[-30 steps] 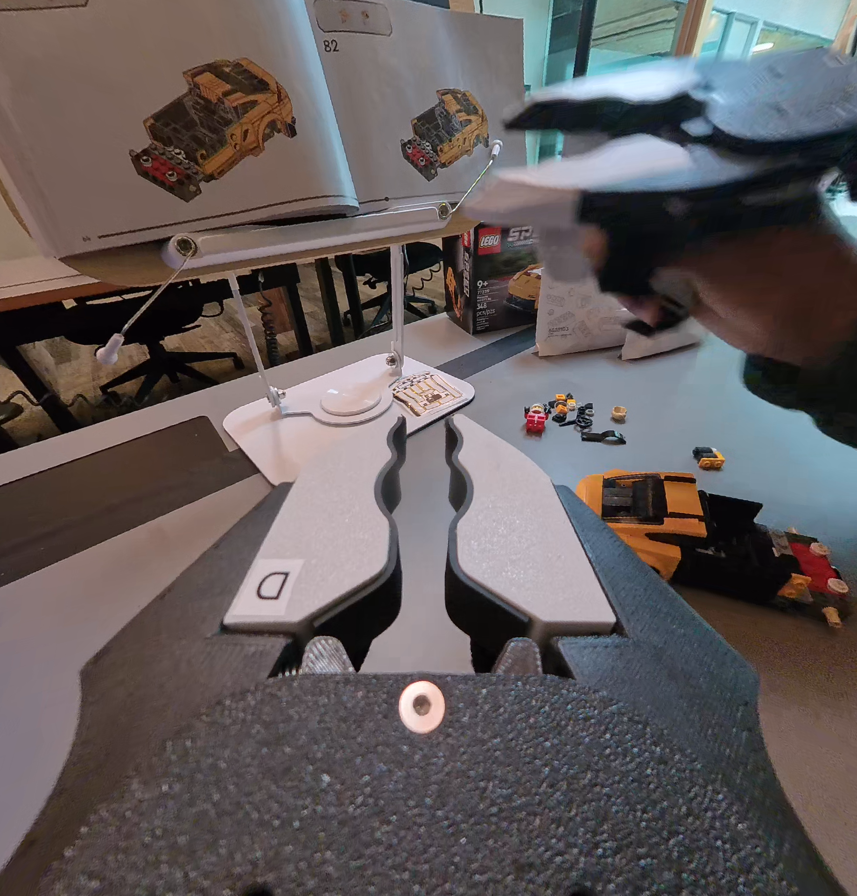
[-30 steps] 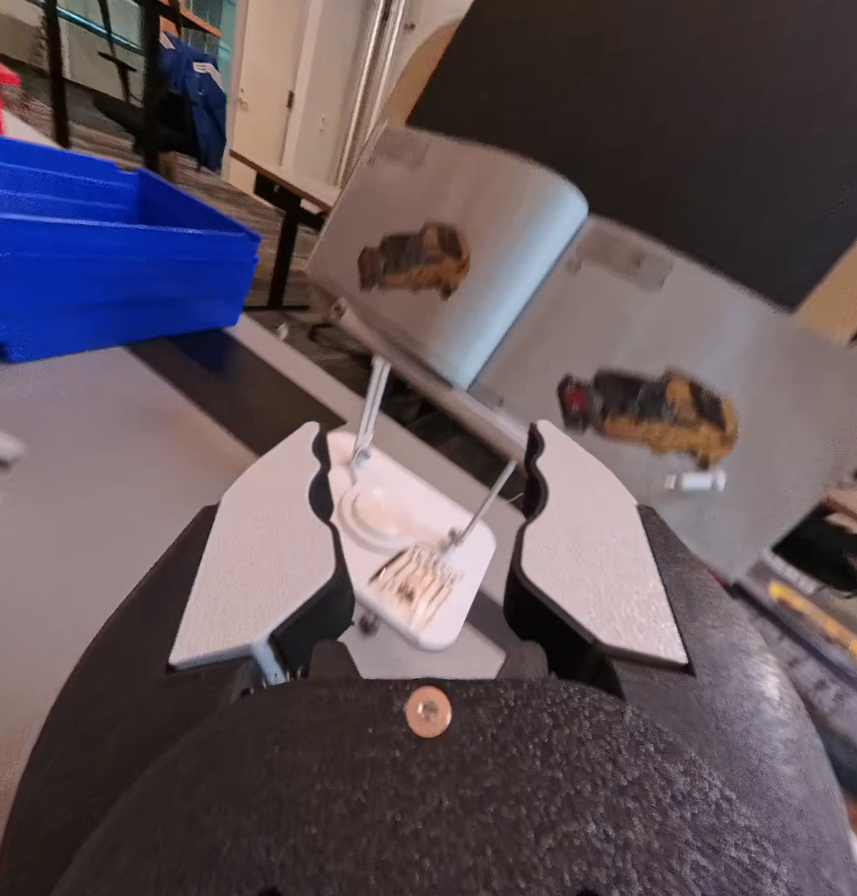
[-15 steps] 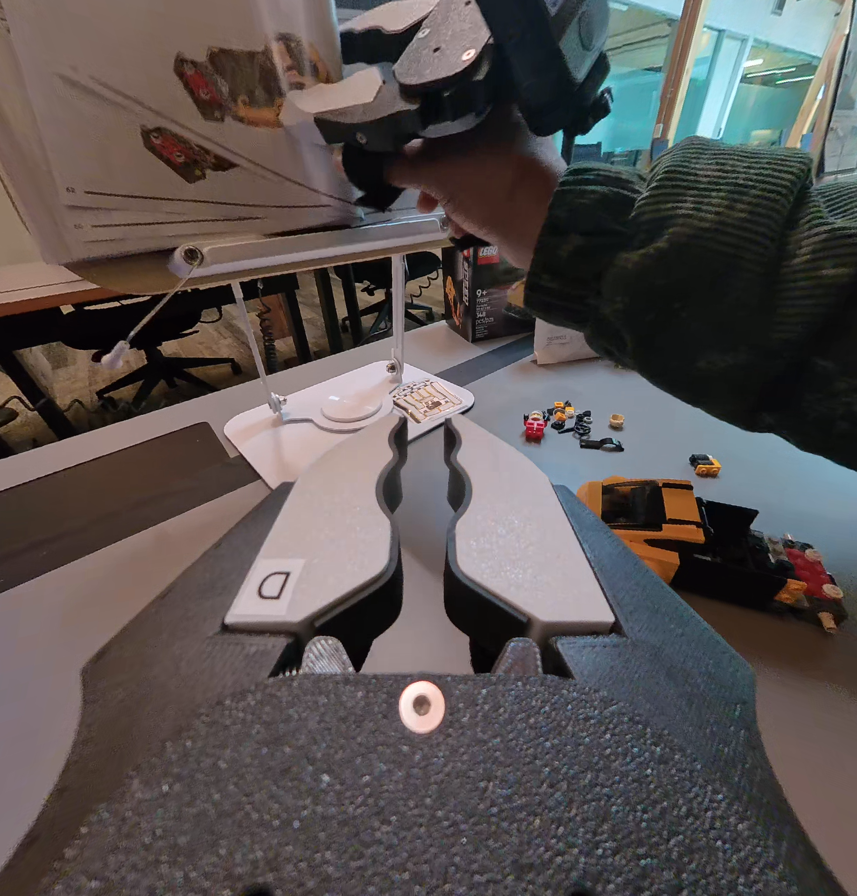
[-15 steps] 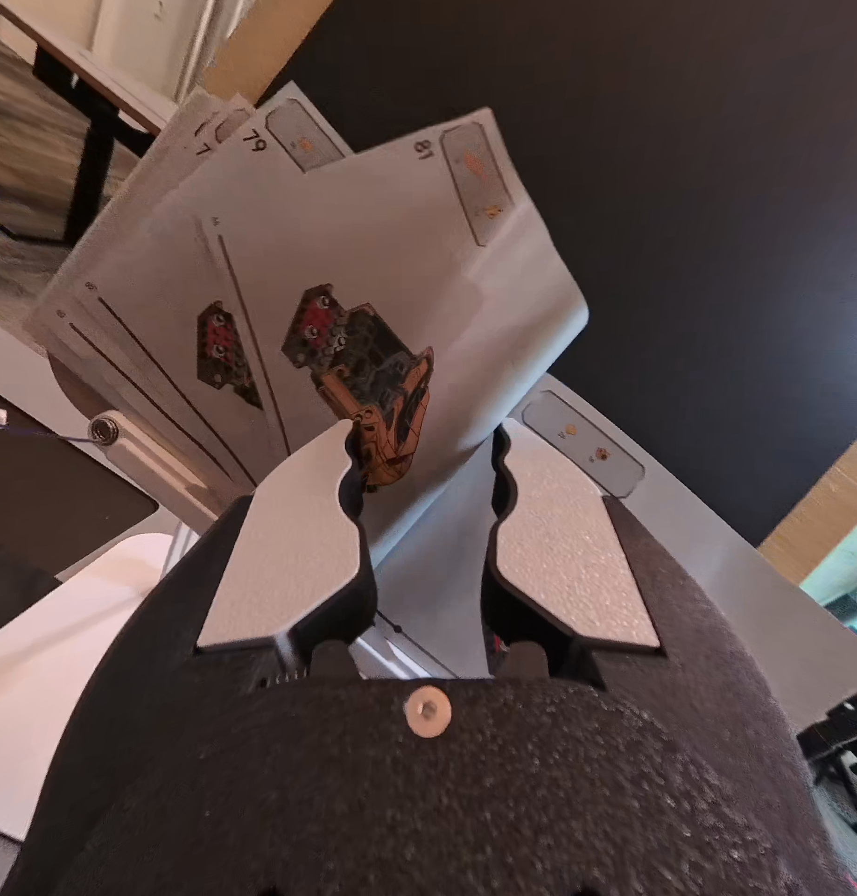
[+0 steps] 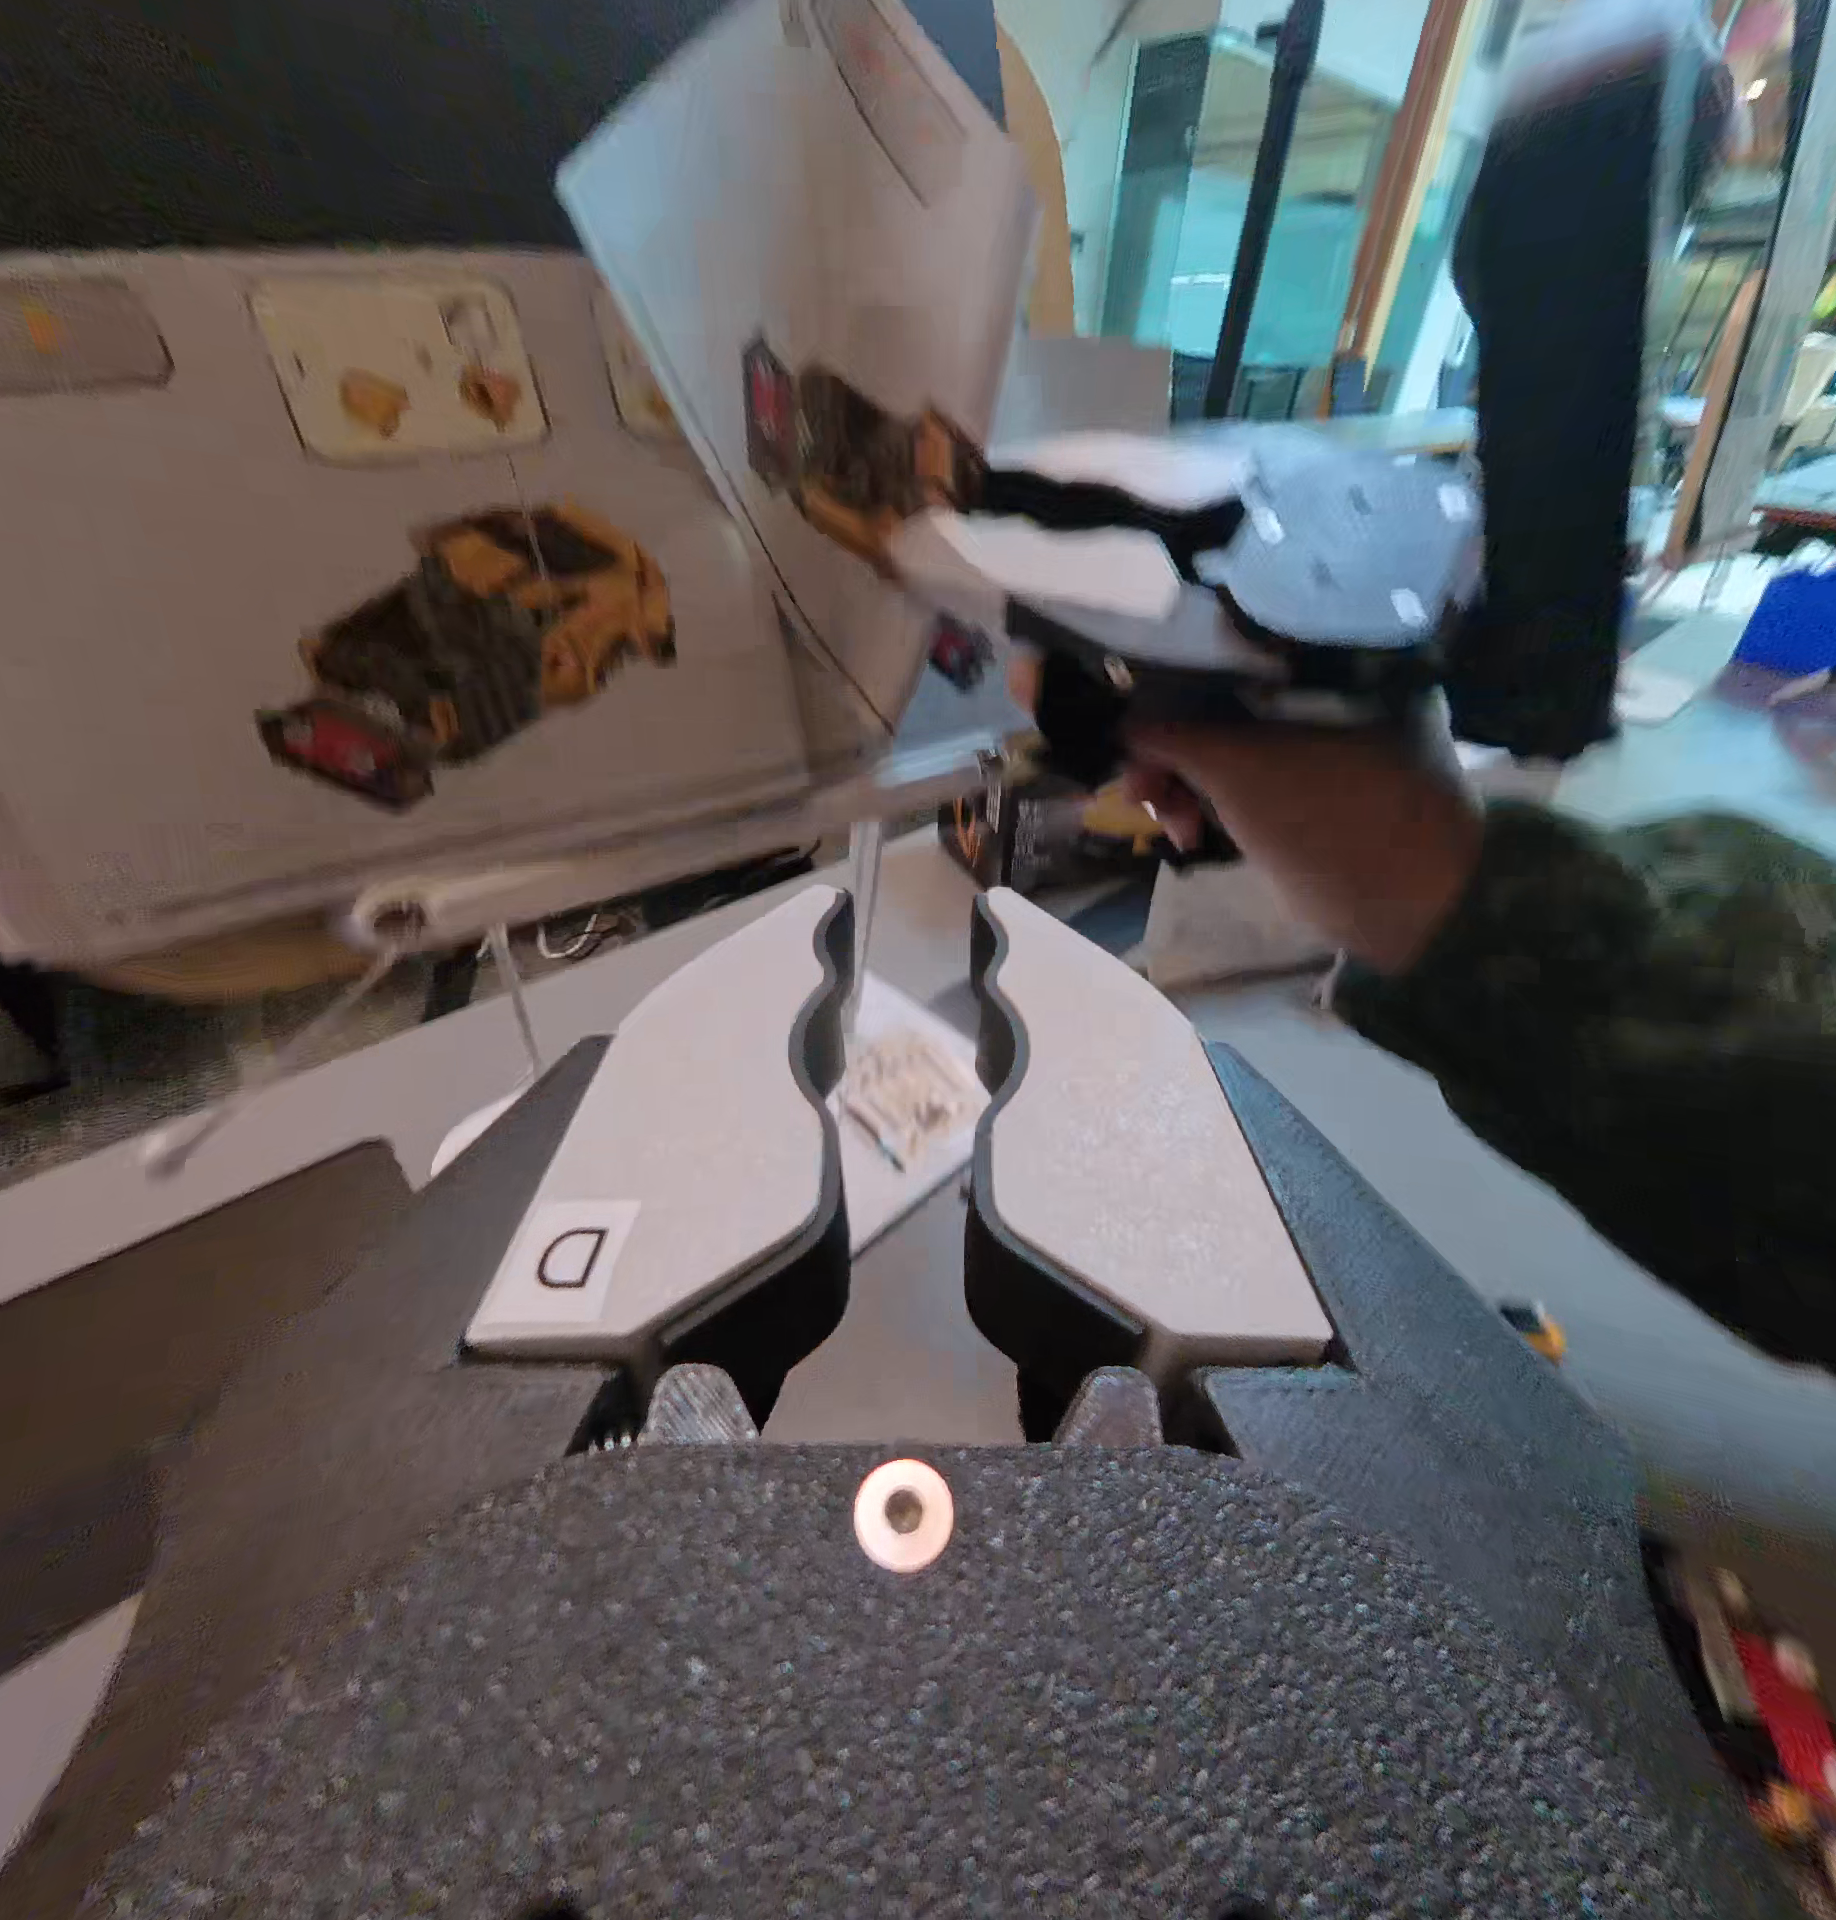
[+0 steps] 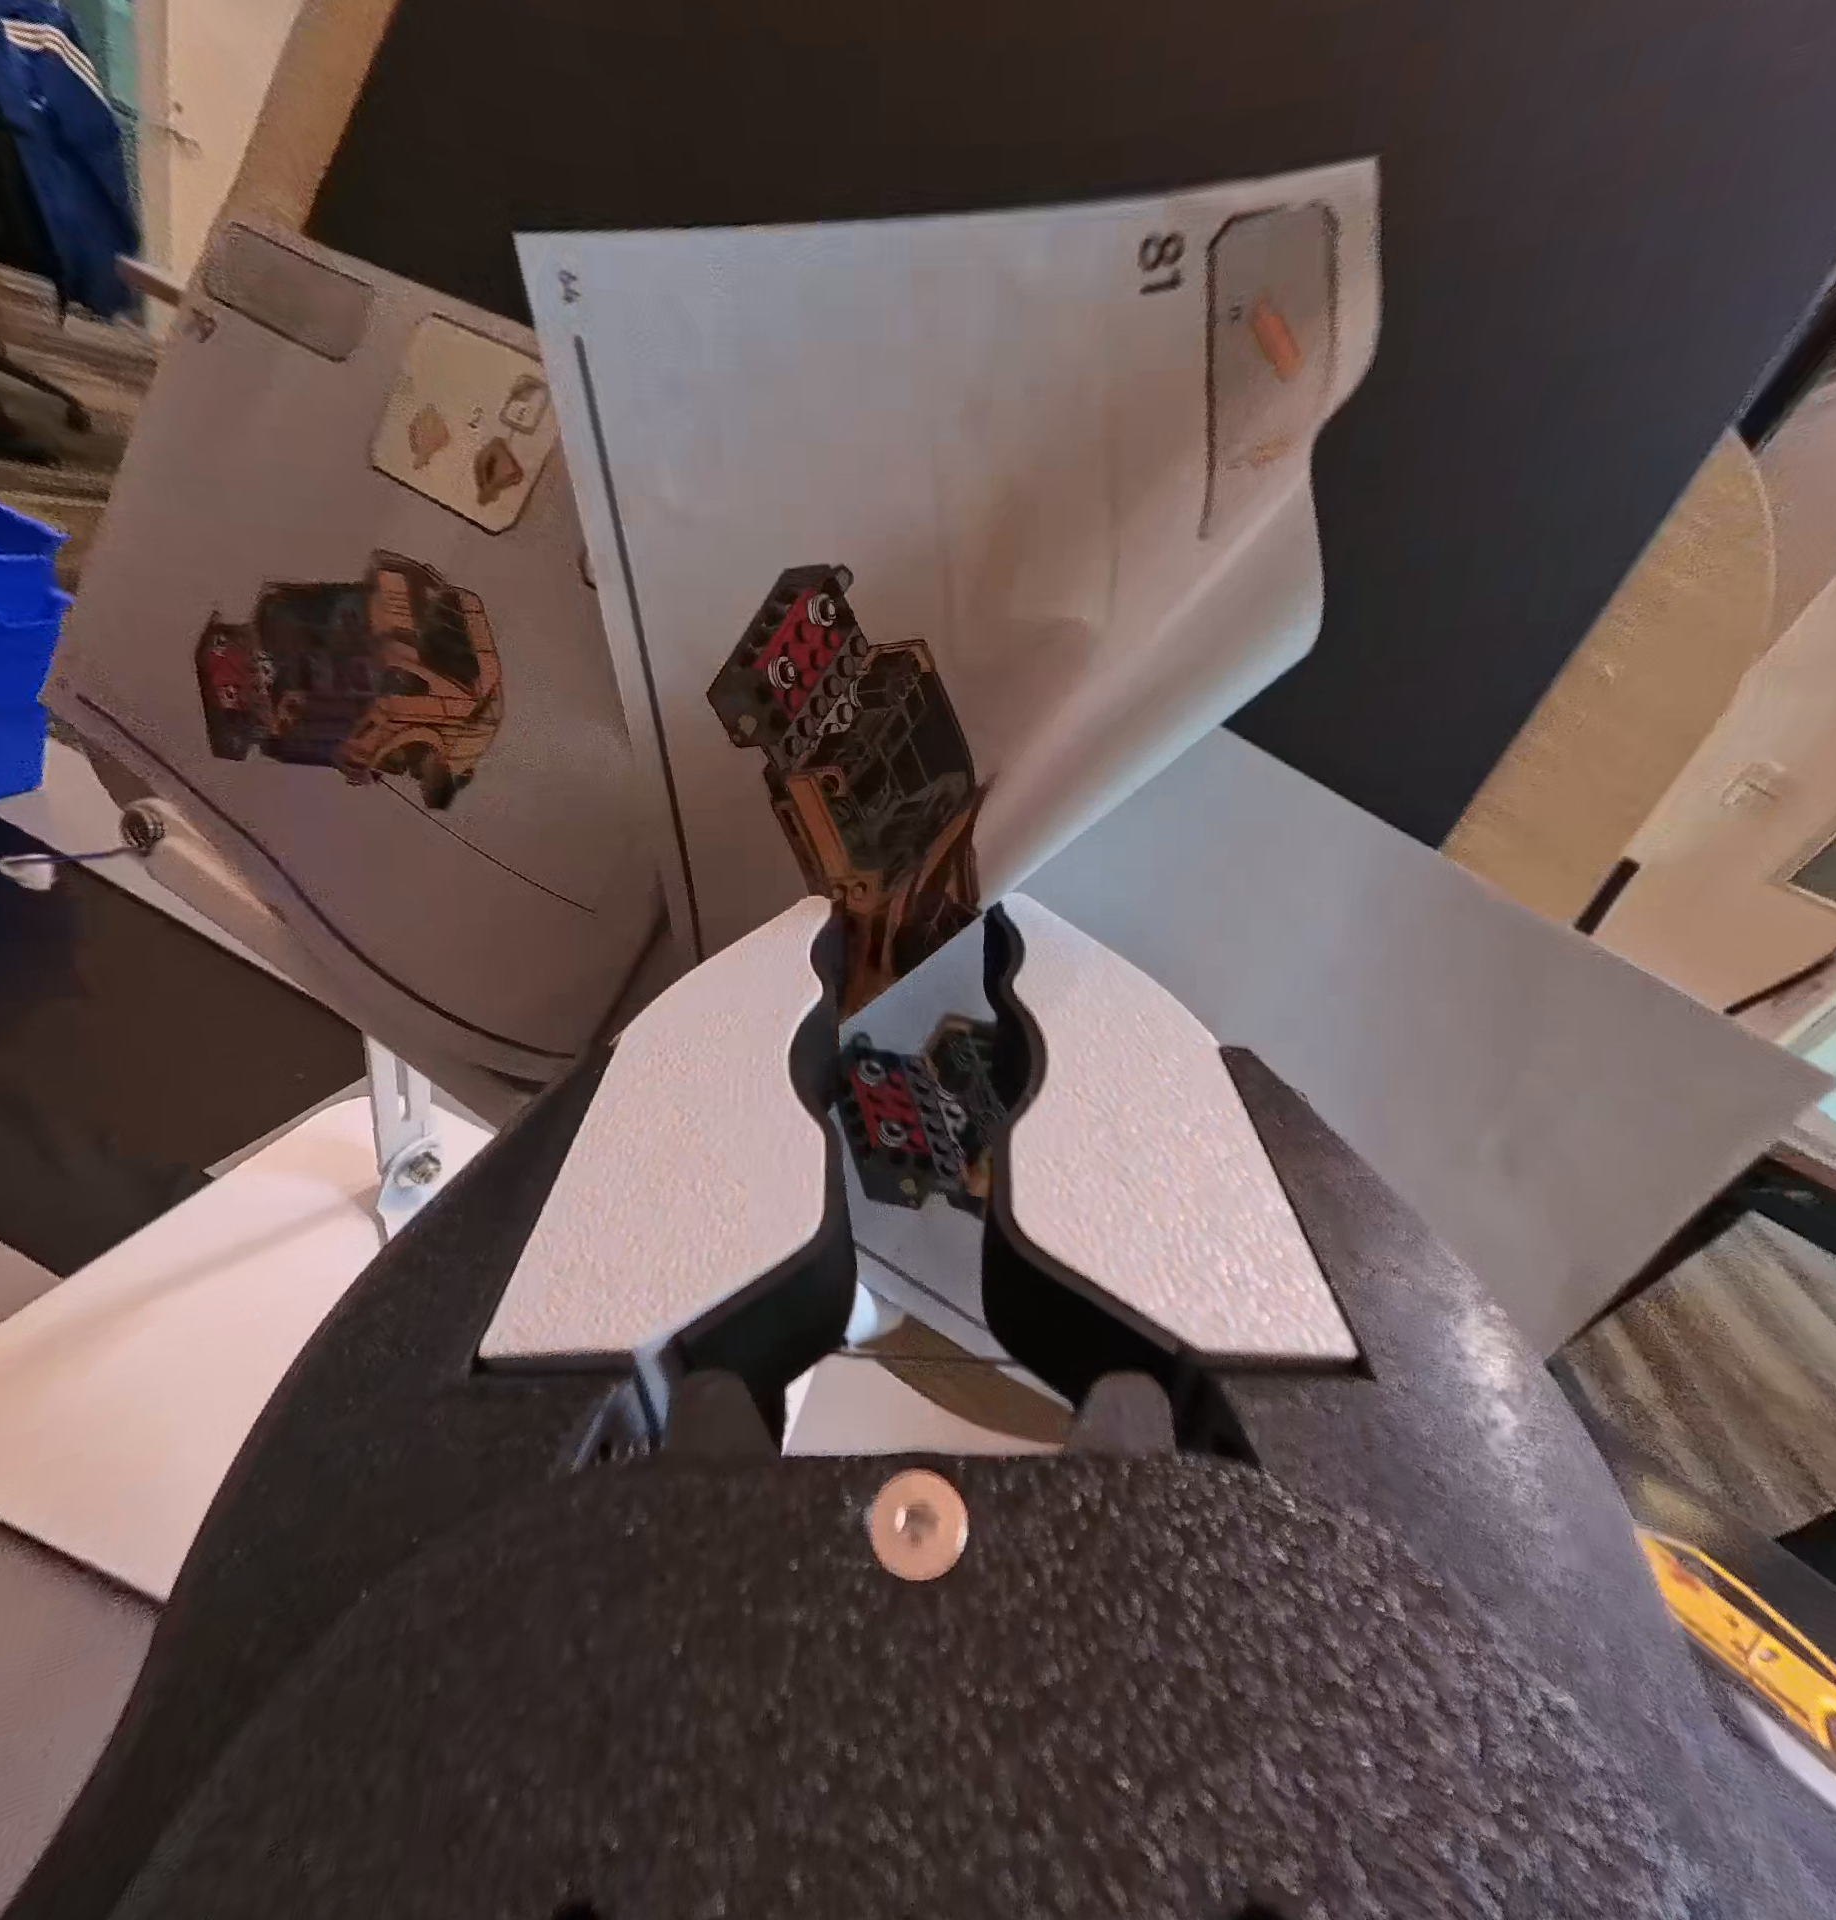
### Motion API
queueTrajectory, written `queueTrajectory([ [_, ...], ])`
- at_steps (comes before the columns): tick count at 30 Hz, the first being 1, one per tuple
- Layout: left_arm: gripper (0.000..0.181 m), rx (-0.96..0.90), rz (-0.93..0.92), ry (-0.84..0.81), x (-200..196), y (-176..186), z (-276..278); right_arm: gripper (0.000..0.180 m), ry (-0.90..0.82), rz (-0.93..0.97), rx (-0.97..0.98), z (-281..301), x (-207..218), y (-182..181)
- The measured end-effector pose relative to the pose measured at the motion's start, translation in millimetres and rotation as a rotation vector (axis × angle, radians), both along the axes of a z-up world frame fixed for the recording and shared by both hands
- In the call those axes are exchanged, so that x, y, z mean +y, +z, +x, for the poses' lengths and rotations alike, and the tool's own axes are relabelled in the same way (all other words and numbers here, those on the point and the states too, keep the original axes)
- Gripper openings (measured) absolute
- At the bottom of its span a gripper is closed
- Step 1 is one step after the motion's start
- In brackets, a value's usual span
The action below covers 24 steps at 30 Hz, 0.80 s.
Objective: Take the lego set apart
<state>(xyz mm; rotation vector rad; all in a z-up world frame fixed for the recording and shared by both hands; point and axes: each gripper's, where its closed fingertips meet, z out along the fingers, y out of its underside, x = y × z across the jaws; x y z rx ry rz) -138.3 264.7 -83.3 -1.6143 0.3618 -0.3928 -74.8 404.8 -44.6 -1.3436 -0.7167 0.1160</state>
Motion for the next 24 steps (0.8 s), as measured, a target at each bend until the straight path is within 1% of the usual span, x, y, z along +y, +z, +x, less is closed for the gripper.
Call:
queueTrajectory([
  [3, 0.021, -0.01, -0.022, 0.029, 48.0, 19.4, -5.4, 0.021, -0.002, -0.028, 0.022, 12.5, 3.7, -4.8],
  [5, 0.018, 0.046, -0.041, 0.037, 74.5, 20.6, -3.2, 0.02, -0.005, -0.046, 0.027, 20.6, 5.5, -8.8],
  [7, 0.018, 0.132, -0.016, 0.043, 91.9, 22.8, 3.2, 0.02, -0.015, -0.068, 0.037, 31.7, 6.5, -14.3],
  [8, 0.018, 0.163, 0.004, 0.024, 96.3, 24.4, 10.1, 0.021, -0.018, -0.081, 0.054, 38.1, 5.7, -16.9],
  [10, 0.018, 0.194, 0.039, -0.084, 95.3, 26.6, 35.9, 0.021, -0.032, -0.097, 0.107, 53.6, 3.0, -20.9],
  [14, 0.015, 0.303, 0.079, -0.177, 89.3, 17.6, 75.3, 0.024, -0.016, -0.168, 0.214, 72.3, -2.4, -35.6],
  [17, 0.013, 0.313, 0.102, -0.165, 89.2, 17.9, 82.6, 0.034, 0.01, -0.252, 0.288, 75.5, -4.8, -47.4],
  [20, 0.012, 0.323, 0.089, -0.114, 97.5, 18.6, 77.2, 0.046, -0.015, -0.287, 0.337, 76.0, -5.6, -50.4],
  [24, 0.012, 0.379, 0.071, -0.021, 111.6, 21.7, 63.1, 0.047, -0.142, -0.362, 0.4, 86.6, 2.6, -56.8],
])
